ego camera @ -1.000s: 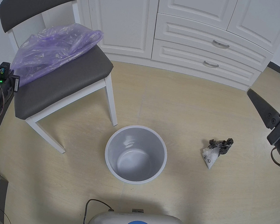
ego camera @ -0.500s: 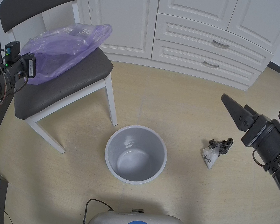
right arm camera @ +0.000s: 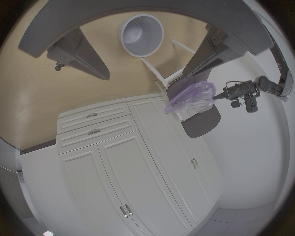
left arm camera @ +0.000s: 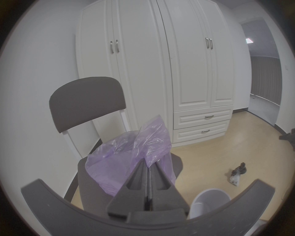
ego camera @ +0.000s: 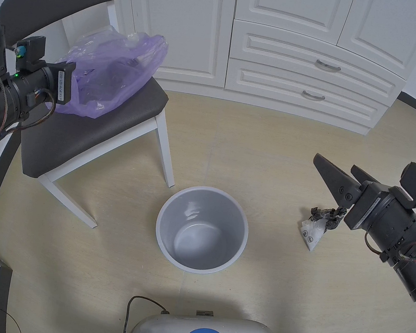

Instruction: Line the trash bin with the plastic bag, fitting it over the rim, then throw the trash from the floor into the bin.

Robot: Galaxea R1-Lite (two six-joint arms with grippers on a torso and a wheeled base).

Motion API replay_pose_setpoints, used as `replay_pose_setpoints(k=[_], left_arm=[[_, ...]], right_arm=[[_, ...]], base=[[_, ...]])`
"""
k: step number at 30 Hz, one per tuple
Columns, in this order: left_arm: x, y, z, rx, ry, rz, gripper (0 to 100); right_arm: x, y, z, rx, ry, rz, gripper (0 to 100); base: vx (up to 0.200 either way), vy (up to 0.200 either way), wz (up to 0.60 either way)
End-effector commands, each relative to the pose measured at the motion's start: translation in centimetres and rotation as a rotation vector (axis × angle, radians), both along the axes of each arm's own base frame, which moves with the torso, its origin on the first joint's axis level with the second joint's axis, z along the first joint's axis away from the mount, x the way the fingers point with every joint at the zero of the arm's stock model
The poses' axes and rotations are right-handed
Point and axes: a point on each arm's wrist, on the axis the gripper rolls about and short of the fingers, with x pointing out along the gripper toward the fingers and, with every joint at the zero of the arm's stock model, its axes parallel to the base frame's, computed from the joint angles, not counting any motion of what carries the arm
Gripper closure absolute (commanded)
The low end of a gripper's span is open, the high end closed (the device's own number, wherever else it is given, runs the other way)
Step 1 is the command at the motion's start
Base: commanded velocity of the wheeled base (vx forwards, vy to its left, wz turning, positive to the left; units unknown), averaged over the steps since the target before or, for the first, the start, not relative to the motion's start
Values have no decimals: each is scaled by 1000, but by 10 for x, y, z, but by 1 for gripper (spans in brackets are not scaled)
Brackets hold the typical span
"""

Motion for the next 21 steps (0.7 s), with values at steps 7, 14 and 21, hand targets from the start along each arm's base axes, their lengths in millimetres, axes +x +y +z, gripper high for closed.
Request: replay_pose_setpoints(k=[7, 14, 21], left_arm=[[-26, -19, 33, 5, -24, -97, 100], [-29, -20, 44, 10, -43, -109, 100], [-35, -35, 56, 5, -50, -178, 100]], right_arm=[[10, 11, -19, -56, 54, 9, 0], [11, 12, -21, -63, 60, 9, 0], [13, 14, -22, -67, 66, 8, 0]], base=[[0, 0, 0], [0, 0, 0], [0, 0, 0]])
